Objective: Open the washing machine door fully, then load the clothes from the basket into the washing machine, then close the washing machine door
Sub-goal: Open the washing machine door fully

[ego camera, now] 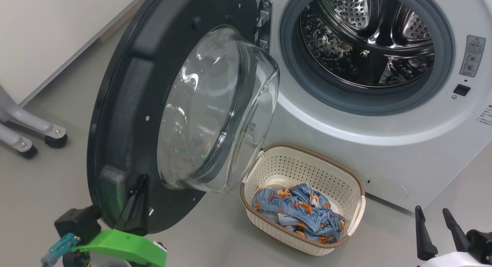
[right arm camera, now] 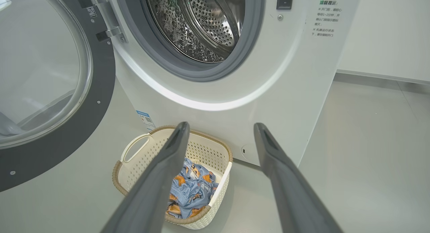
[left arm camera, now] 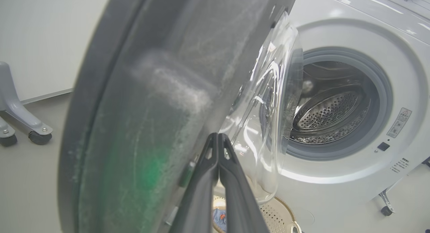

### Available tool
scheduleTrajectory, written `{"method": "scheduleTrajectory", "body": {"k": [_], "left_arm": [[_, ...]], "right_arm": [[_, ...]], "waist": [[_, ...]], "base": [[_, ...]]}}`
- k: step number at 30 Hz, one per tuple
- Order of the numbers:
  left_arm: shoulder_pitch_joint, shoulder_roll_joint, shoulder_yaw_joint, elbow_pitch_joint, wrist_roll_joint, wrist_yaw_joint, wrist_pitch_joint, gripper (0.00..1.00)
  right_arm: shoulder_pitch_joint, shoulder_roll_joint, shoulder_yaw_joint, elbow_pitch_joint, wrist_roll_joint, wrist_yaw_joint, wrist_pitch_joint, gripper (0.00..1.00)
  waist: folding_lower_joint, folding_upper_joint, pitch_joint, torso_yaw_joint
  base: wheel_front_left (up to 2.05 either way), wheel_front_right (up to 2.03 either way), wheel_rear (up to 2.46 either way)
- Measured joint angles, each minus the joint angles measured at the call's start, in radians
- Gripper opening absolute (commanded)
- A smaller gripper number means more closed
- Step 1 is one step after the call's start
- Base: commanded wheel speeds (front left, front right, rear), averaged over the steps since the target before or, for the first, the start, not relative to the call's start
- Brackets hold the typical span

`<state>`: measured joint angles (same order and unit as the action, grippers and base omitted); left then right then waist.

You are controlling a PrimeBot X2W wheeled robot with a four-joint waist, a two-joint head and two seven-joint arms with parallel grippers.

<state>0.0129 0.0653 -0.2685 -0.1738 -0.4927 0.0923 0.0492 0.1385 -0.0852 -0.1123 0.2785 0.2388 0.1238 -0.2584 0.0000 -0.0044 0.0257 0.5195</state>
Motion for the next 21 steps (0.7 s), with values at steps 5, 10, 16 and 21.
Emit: {"method": "scheduleTrajectory", "body": {"k": [5, 10, 16, 21], "left_arm": [[-0.028, 0.000, 0.043, 0.047, 0.000, 0.008, -0.021, 0.00], [-0.055, 0.008, 0.067, 0.098, 0.002, 0.009, -0.034, 0.00], [-0.087, 0.021, 0.099, 0.166, 0.007, 0.009, -0.060, 0.00], [-0.103, 0.034, 0.132, 0.217, 0.007, 0.009, -0.081, 0.00]], "right_arm": [[0.000, -0.003, 0.004, 0.000, 0.000, 0.000, 0.000, 1.00], [0.000, -0.003, 0.009, 0.003, 0.000, 0.000, 0.000, 1.00], [0.000, -0.003, 0.027, 0.009, 0.000, 0.000, 0.000, 1.00], [0.000, -0.003, 0.029, 0.010, 0.000, 0.000, 0.000, 1.00]], "waist": [[0.0000, 0.0000, -0.003, -0.004], [0.0000, 0.0000, -0.007, -0.009], [0.0000, 0.0000, -0.012, -0.020], [0.0000, 0.0000, -0.013, -0.033]], "base": [[0.00, 0.00, 0.00], [0.00, 0.00, 0.00], [0.00, 0.00, 0.00], [0.00, 0.00, 0.00]]}}
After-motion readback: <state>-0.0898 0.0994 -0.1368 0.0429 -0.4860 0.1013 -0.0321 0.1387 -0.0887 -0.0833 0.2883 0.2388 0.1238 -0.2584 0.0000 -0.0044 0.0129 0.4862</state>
